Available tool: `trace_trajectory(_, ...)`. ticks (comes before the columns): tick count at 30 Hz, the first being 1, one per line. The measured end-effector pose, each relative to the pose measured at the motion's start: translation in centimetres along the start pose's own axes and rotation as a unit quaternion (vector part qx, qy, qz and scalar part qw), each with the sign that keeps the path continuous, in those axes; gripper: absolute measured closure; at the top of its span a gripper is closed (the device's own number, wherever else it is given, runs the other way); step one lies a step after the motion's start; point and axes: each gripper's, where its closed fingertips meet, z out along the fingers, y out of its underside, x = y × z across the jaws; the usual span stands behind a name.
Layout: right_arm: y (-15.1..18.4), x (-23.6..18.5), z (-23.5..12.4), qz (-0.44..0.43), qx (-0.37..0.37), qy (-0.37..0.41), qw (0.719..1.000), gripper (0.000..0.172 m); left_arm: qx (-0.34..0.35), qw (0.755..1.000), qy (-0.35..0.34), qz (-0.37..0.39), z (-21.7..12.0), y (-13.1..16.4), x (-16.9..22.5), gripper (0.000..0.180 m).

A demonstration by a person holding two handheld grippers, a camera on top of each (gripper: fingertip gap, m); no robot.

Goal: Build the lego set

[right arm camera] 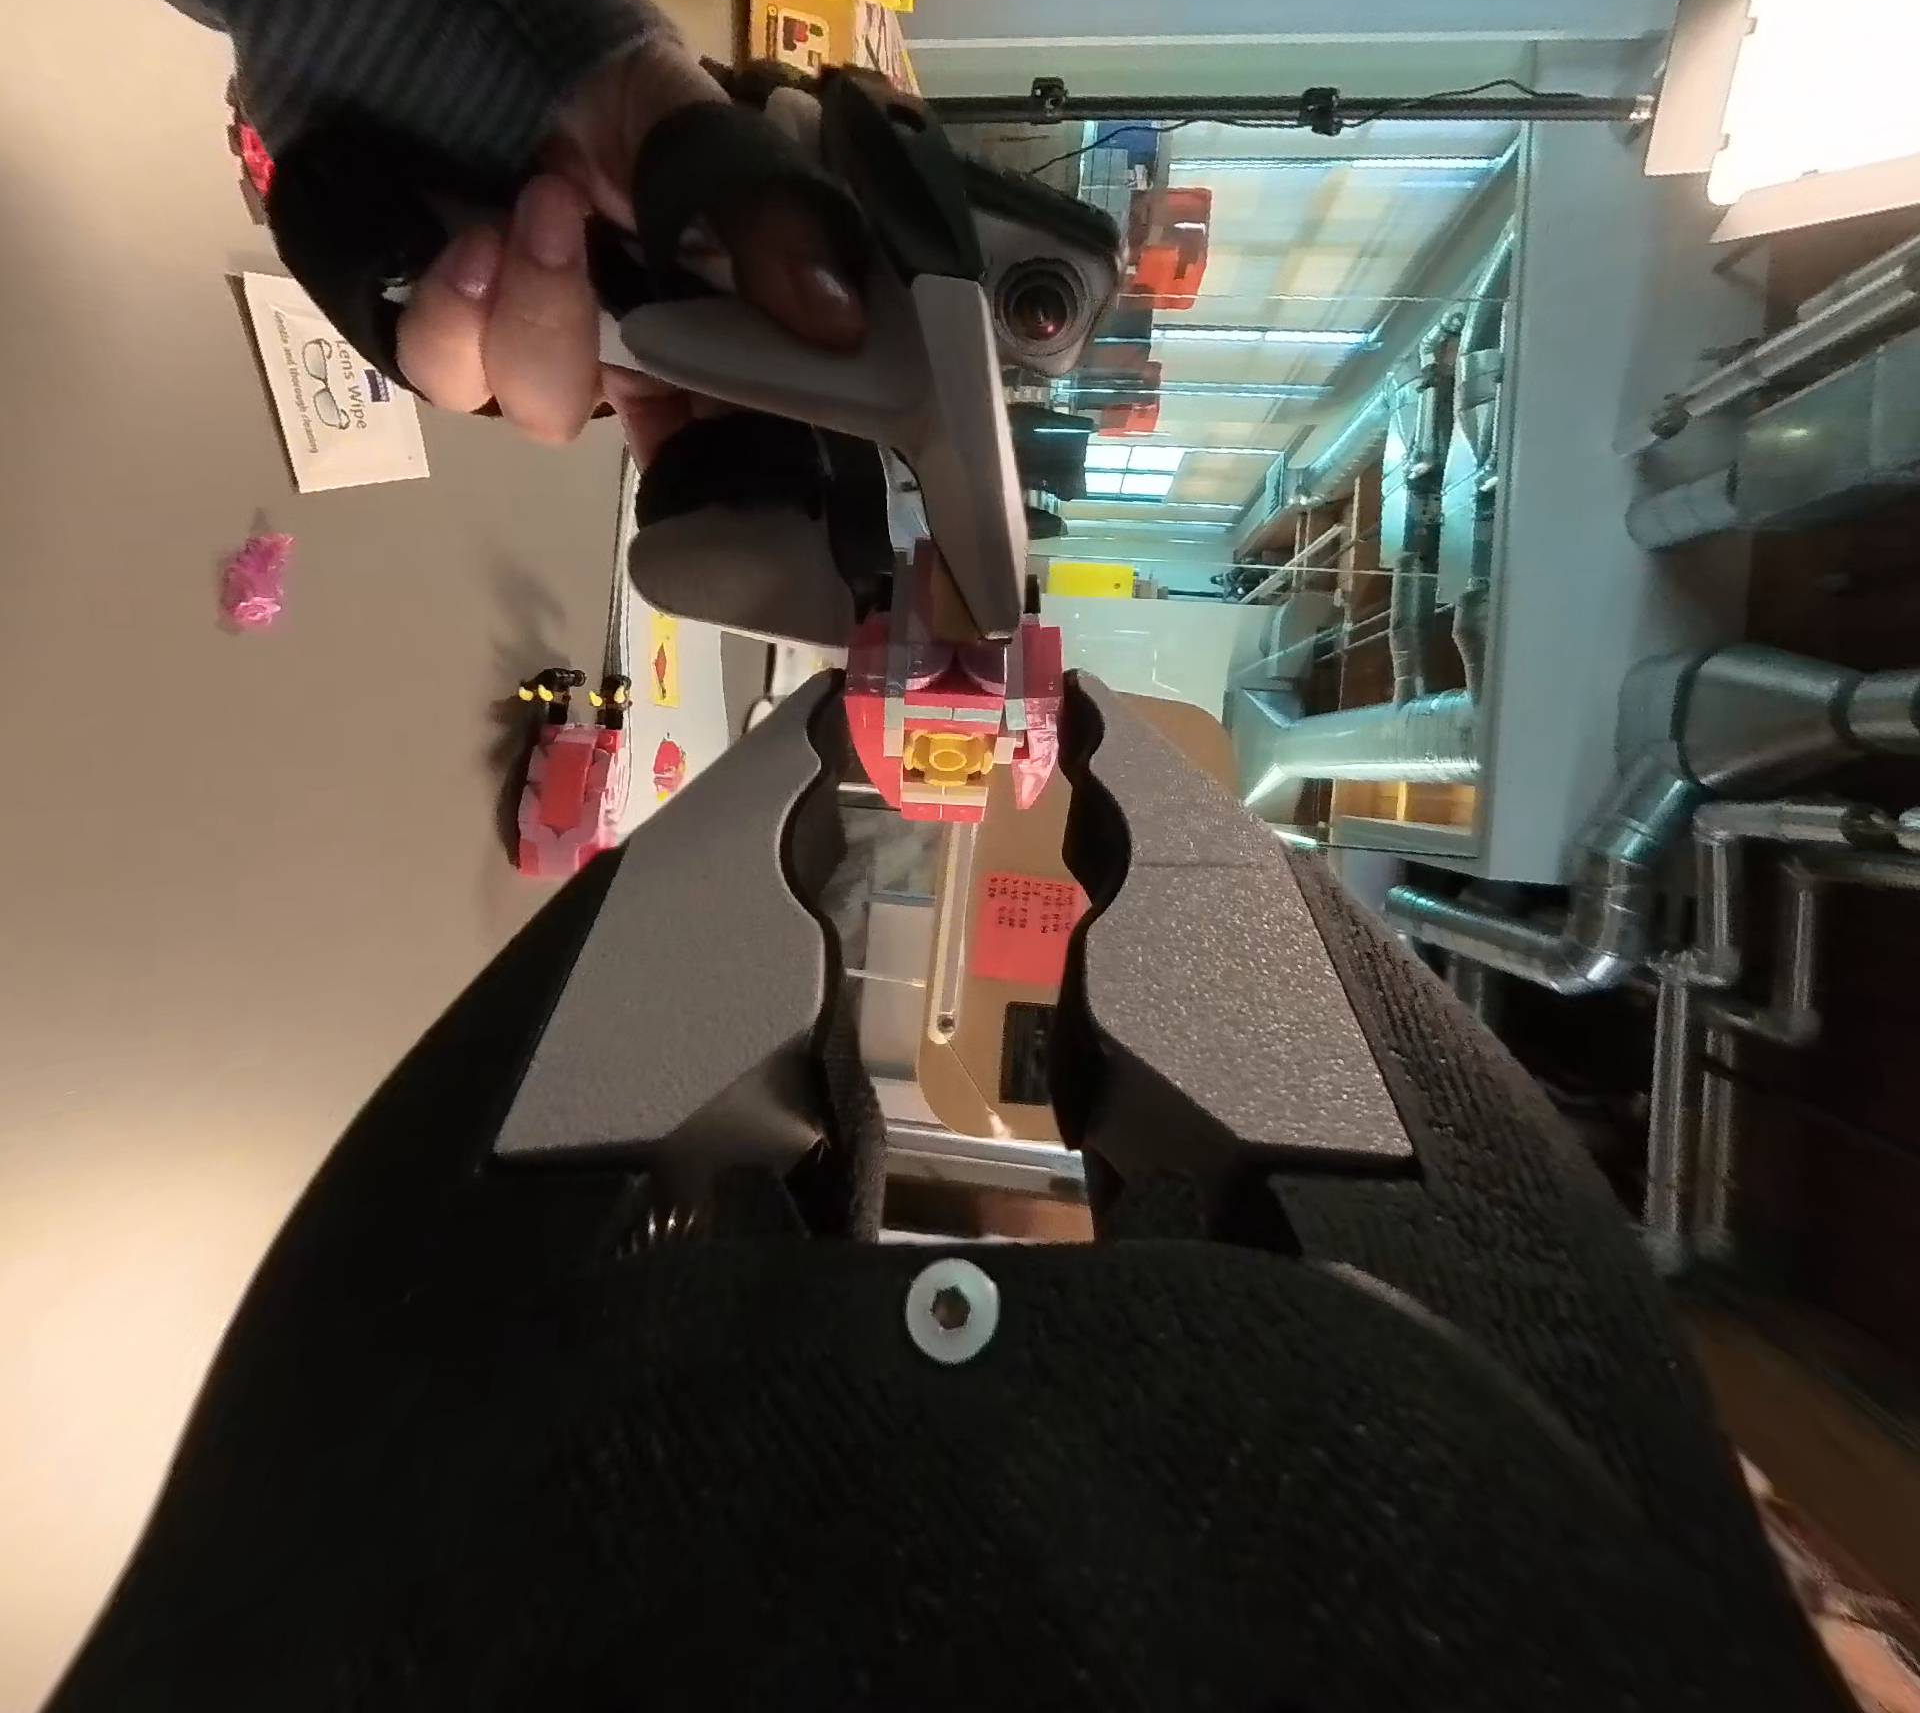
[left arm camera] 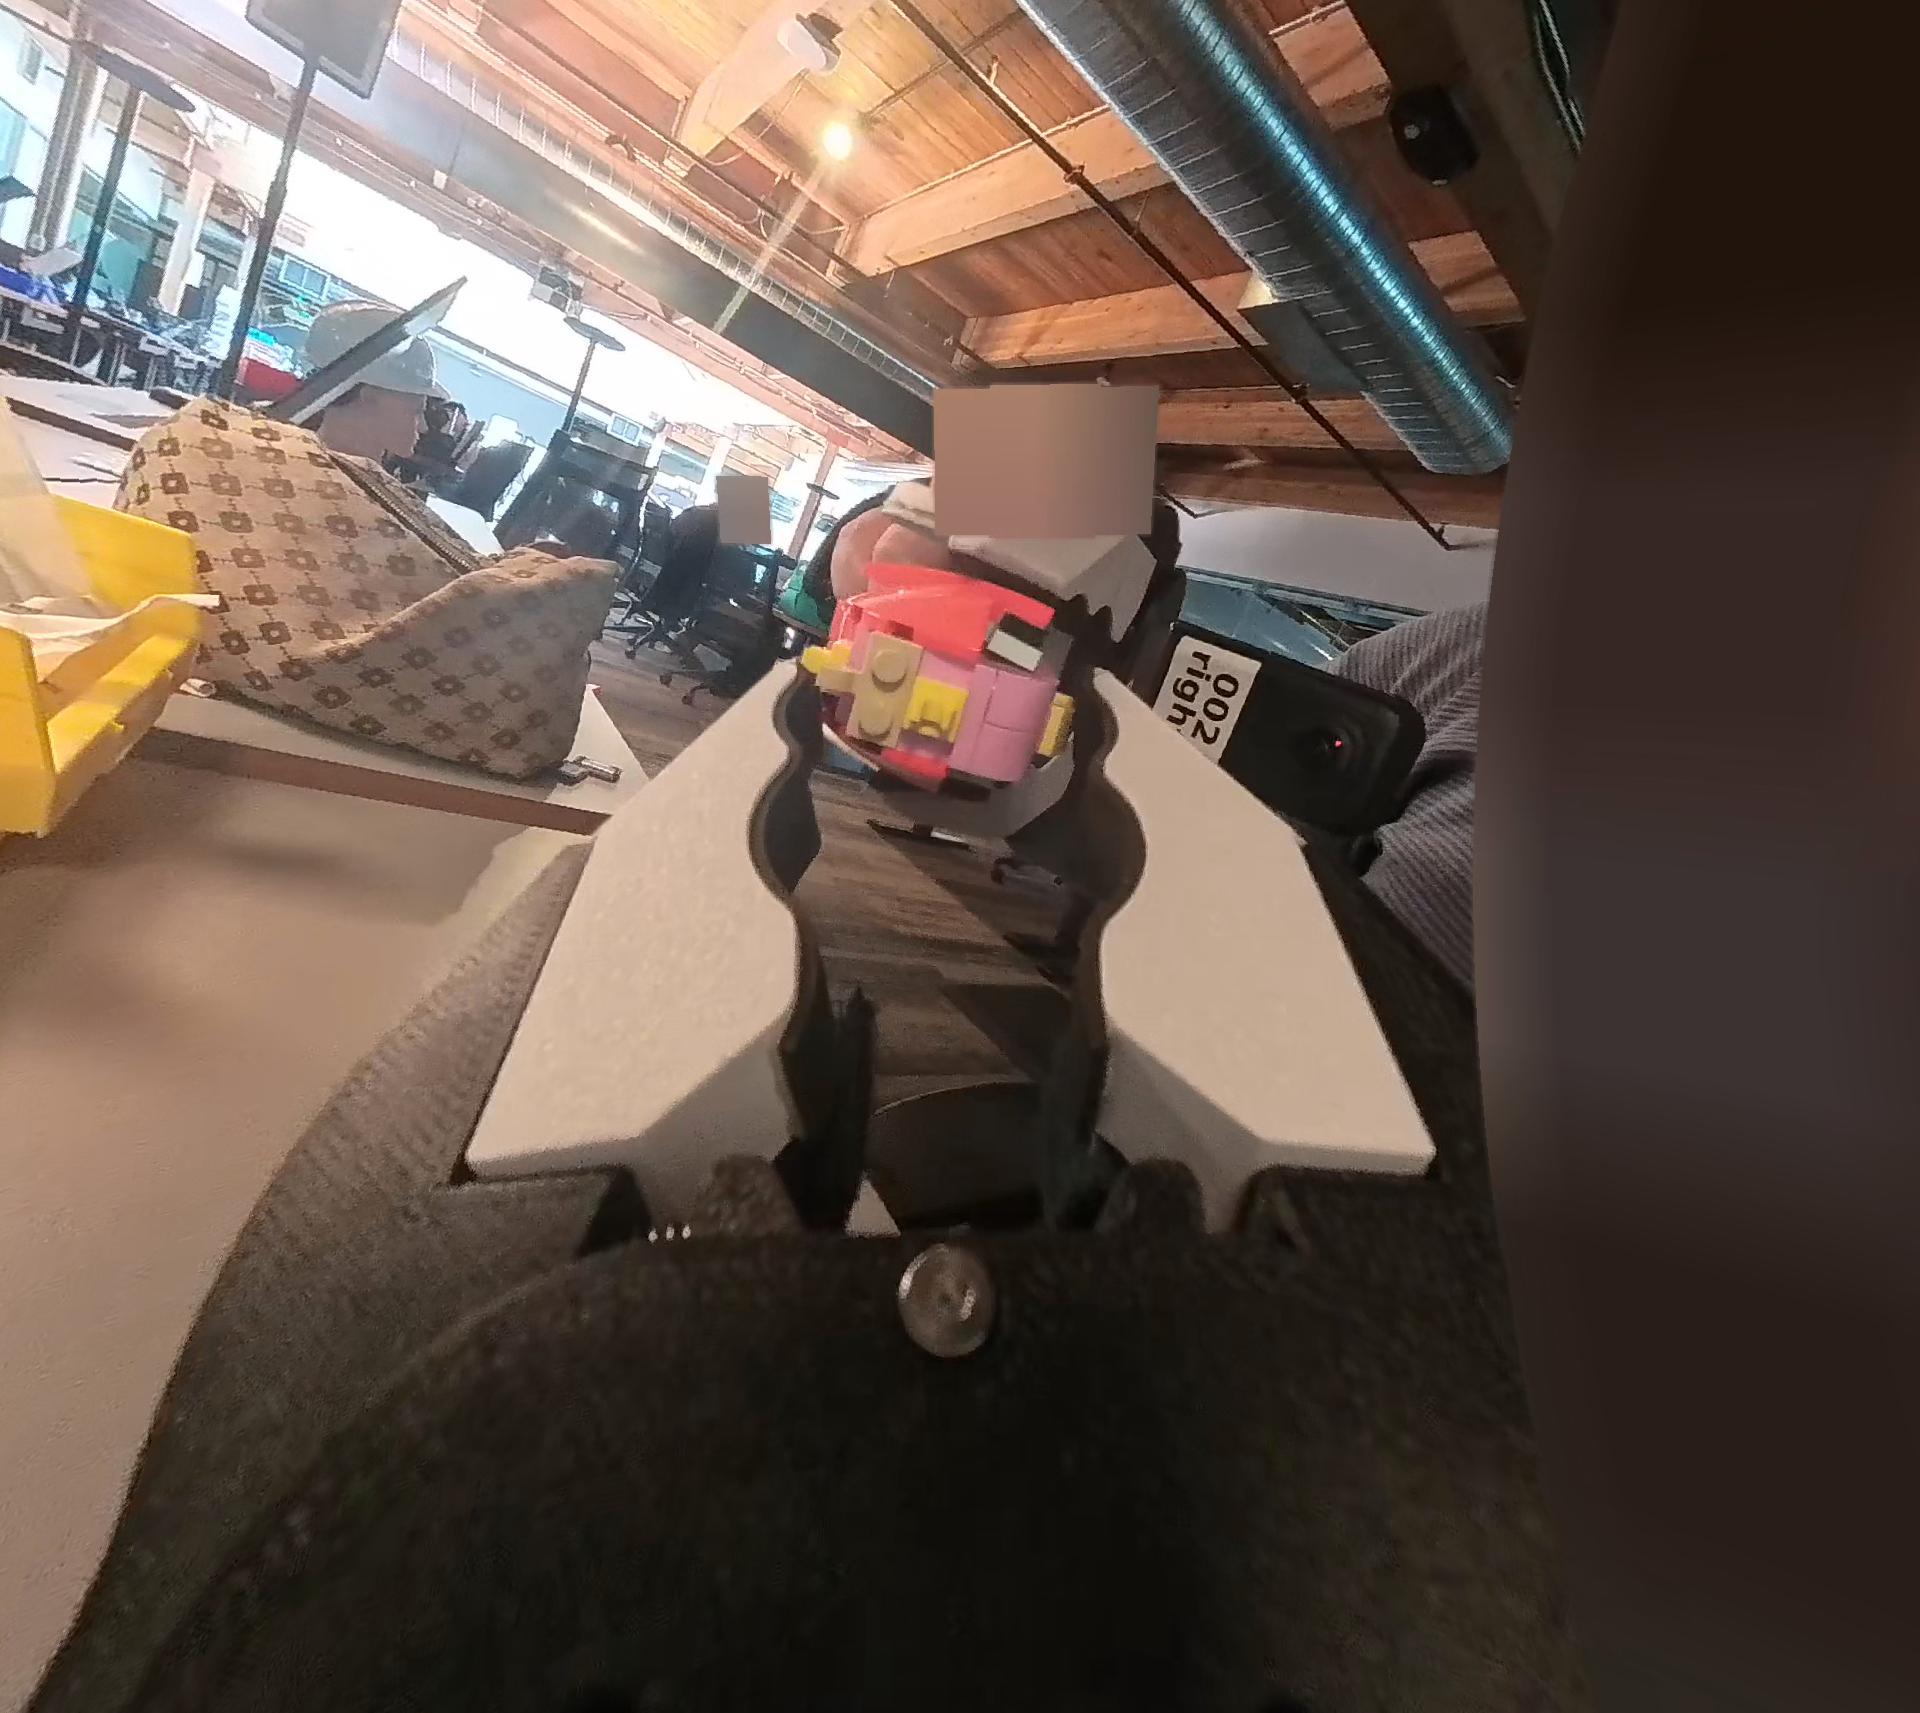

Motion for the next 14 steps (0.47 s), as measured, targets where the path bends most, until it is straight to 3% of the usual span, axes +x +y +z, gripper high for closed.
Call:
trace_trajectory(7, 0.2, -0.3, -0.3, 0.007, -0.012, -0.015, 1.000, 0.133, -0.005, 1.000, 0.005, -0.017, 0.2, 0.3, -0.1, 0.133)
trace_trajectory(14, -0.8, 0.1, -0.1, 0.058, -0.010, -0.049, 0.997, 0.132, 0.021, 0.996, 0.068, -0.060, -0.3, -0.2, 1.2, 0.130)
